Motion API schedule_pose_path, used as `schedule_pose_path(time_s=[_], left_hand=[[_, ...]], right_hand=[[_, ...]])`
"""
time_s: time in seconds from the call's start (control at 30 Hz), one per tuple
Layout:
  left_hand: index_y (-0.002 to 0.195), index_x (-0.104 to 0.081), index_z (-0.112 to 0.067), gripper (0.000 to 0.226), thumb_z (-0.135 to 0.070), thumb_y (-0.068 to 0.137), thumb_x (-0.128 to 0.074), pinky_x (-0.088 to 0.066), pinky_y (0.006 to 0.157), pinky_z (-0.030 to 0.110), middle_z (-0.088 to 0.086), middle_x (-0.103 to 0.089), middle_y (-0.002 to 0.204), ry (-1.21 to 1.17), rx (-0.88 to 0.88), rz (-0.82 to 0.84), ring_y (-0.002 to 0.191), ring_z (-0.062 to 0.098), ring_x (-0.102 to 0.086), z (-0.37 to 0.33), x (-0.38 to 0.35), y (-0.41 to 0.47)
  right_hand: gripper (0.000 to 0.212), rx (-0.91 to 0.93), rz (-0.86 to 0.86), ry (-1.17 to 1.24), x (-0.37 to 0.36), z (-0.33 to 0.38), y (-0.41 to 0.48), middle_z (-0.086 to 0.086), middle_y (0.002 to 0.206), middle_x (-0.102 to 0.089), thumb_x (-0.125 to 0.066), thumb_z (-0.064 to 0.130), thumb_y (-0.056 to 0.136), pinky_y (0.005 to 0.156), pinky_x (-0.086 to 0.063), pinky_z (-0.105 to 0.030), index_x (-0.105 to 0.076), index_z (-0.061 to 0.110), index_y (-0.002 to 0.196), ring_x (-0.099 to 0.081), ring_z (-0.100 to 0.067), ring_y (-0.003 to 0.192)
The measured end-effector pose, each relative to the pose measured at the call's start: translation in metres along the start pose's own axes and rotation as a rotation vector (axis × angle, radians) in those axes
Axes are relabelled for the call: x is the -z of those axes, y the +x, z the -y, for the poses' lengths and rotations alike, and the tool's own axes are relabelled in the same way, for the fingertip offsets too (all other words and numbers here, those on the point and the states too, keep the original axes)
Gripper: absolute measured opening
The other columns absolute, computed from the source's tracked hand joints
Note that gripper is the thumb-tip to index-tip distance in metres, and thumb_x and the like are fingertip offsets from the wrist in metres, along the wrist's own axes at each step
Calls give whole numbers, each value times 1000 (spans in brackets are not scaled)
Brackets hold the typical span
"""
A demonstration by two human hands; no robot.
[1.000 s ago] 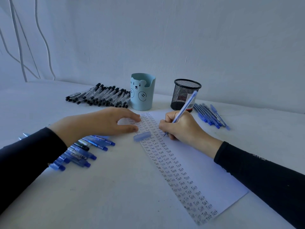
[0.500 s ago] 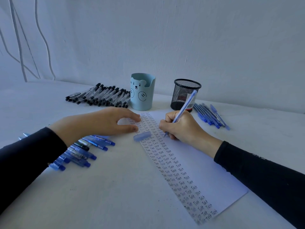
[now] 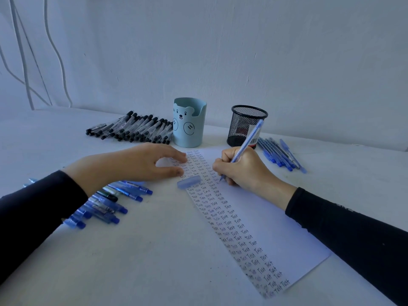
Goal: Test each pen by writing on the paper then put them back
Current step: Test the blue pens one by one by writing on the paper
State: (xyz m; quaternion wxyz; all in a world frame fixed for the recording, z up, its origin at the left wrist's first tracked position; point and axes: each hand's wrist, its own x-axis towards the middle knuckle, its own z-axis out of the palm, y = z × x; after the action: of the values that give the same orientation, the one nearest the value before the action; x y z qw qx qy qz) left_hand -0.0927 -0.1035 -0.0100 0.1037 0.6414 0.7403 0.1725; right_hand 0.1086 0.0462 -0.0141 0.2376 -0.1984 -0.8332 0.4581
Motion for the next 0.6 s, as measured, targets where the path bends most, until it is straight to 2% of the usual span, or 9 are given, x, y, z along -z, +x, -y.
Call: schedule_pose_path(time_s=[0.07,0.23,0.37,0.47,0.53,0.6], left_hand=[[128,-56,-44,70,-81,70,-44,-28,100,10,-33,-49,132,-2,-7,2,122,-13,-43,2,0,0],[128,-55,-46,77,-87,65,-40,-26,96,5,-39,-47,127,-13,-15,4,113,-26,-38,2,0,1],[129,-55,-43,63,-73,74,-47,-26,94,4,-35,-47,132,1,7,2,121,-15,-41,0,0,1],[129,-55,-42,59,-67,76,-49,-25,93,3,-33,-47,133,1,13,4,122,-12,-42,-2,0,0],[129,-55,-43,61,-69,74,-48,-25,93,5,-34,-47,132,-1,21,10,122,-12,-41,-3,0,0],[129,-54,-44,65,-74,71,-46,-26,96,8,-35,-46,132,0,22,12,122,-12,-42,-3,1,0]], right_hand=[[38,9,-8,-11,0,-1,0,6,43,-54,-67,4,85,42,-40,-18,-47,7,53,-46,-8,38],[37,19,-13,-8,0,-2,2,-3,50,-57,-67,4,84,41,-39,-18,-48,7,52,-47,-7,38],[38,31,-12,-32,-1,-3,2,2,47,-55,-68,3,83,42,-40,-17,-47,5,52,-47,-7,38],[39,43,-24,-28,0,-4,2,2,48,-56,-67,4,84,43,-40,-18,-46,7,51,-48,-8,40],[39,57,-43,19,1,-5,3,7,44,-54,-67,11,89,46,-41,-18,-49,7,54,-49,-12,46],[36,58,-56,78,6,-5,5,9,42,-51,-68,23,92,48,-41,-16,-56,-1,68,-46,-11,44]])
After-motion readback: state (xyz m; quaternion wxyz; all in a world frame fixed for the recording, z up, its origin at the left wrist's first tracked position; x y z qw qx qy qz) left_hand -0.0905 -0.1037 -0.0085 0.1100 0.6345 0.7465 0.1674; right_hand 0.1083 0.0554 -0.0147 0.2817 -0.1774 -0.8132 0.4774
